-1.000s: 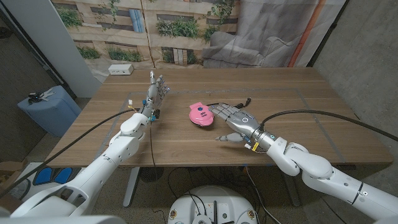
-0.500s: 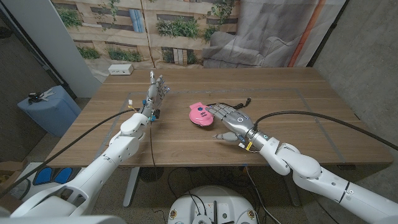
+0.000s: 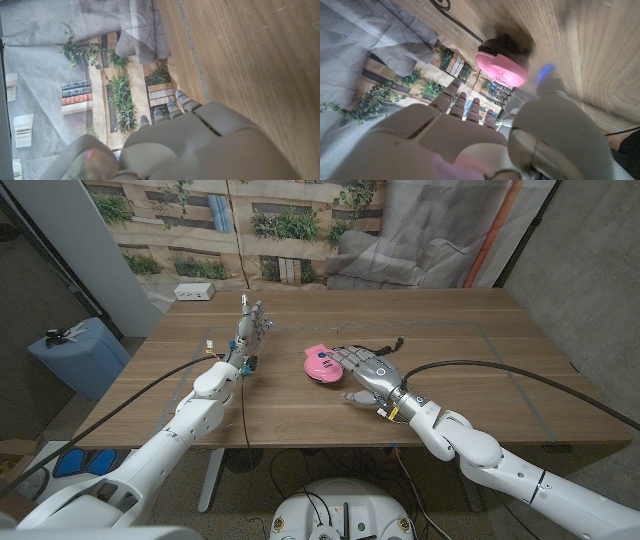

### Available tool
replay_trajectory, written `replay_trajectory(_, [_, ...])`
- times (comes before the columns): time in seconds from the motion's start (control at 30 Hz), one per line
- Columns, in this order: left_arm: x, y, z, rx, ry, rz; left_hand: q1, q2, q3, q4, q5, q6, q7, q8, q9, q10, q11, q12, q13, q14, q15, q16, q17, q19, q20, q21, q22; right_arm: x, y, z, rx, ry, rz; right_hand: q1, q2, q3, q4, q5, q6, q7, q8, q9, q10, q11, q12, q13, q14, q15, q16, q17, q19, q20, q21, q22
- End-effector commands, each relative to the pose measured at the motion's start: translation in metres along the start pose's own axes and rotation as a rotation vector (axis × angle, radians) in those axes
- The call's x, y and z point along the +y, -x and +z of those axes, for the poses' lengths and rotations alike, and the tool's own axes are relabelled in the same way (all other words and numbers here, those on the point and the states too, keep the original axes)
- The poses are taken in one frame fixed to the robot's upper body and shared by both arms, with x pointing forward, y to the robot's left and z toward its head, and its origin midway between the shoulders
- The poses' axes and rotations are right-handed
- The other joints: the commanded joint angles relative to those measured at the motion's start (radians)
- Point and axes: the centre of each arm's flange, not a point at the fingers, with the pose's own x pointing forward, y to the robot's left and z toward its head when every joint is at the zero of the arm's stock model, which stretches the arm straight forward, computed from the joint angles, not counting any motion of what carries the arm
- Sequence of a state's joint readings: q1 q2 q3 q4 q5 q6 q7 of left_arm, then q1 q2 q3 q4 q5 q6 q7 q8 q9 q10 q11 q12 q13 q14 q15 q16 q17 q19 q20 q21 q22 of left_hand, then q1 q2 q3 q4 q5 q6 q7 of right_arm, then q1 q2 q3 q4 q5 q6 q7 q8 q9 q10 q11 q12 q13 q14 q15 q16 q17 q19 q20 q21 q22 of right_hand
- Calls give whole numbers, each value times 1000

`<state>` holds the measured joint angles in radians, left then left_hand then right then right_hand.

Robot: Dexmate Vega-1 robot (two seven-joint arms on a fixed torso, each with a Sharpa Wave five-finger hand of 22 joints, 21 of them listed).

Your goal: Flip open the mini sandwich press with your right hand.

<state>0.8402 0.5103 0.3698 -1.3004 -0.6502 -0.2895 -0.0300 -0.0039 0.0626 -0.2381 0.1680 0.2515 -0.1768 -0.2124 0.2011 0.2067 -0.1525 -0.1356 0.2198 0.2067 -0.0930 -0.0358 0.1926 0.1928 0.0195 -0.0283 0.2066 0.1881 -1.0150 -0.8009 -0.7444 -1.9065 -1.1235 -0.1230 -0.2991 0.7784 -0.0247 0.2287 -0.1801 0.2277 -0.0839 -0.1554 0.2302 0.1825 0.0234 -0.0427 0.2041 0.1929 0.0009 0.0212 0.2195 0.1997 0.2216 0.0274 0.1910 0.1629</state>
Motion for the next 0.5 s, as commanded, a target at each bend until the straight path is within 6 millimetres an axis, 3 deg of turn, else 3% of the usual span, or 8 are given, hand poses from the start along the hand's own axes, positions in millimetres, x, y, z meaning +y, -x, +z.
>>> replay_trajectory(0.03, [0,0,0,0,0,0,0,52,-7,1,4,-35,-8,5,5,-5,0,7,2,-8,-36,3,3,3,-4,6,3,2,-12,6,5,20,-28,20,-4,13,1,-5,15,-4,8,2,18,-4,10,2,9,-11,5,1,23,-16,11,3])
replay_trajectory(0.5, [0,0,0,0,0,0,0,52,-8,1,4,-35,-8,5,5,-4,0,7,2,-7,-36,3,3,3,-4,6,3,9,-19,8,0,28,-41,67,-8,31,-2,-13,26,-2,4,0,34,-11,7,0,34,-24,8,-3,55,-34,12,2])
